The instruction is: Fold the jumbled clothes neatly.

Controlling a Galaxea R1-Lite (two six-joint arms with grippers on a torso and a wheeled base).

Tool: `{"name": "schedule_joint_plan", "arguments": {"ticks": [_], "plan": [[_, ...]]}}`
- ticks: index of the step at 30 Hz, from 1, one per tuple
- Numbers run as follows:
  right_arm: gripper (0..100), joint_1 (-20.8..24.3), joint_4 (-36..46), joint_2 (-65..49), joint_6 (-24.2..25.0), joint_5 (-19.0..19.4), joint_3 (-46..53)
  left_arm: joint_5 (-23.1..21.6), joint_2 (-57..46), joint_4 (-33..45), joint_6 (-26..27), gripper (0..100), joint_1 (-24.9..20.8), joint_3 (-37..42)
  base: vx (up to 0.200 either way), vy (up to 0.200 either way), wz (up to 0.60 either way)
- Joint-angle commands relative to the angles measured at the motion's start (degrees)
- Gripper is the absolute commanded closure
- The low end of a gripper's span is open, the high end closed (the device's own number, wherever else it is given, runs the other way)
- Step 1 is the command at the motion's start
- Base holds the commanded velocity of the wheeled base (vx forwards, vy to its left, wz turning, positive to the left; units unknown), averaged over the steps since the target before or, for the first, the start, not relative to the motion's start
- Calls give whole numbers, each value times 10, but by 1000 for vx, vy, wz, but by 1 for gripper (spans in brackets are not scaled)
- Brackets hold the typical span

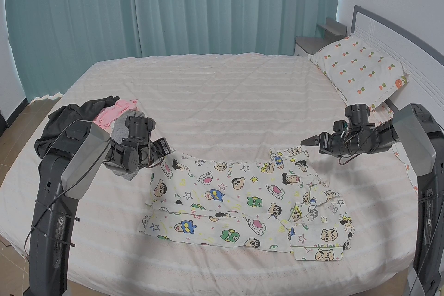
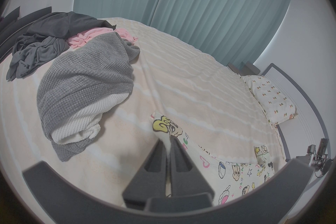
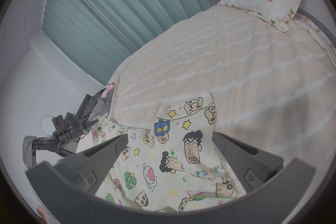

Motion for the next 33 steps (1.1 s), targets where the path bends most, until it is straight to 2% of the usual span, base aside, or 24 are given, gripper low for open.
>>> {"name": "schedule_joint_plan", "arguments": {"ticks": [1, 5, 9, 13, 25, 27, 33], "plan": [[0, 10, 3, 44, 1, -2, -27, 0, -2, -1, 0, 100, -3, 7, 0, 0, 0], [0, 19, 4, 61, 1, -5, -41, 0, -6, -1, 0, 100, -4, 9, 0, 0, 0], [0, 20, 4, 85, 14, -30, -70, 0, -11, -1, 0, 100, -5, 17, 0, 0, 0], [0, 18, 4, 92, 29, -34, -82, 0, -16, -2, 0, 100, -5, 22, 0, 0, 0], [0, 19, 13, 128, 30, -54, -130, 0, -14, -2, 0, 100, -5, 22, 0, 0, 0], [0, 25, 43, 139, 31, -54, -154, 0, -15, -1, 0, 100, -5, 23, 0, 0, 0], [0, 37, 67, 162, 45, -55, -192, 1, -16, -2, 0, 100, -9, 29, 0, 0, 0]]}}
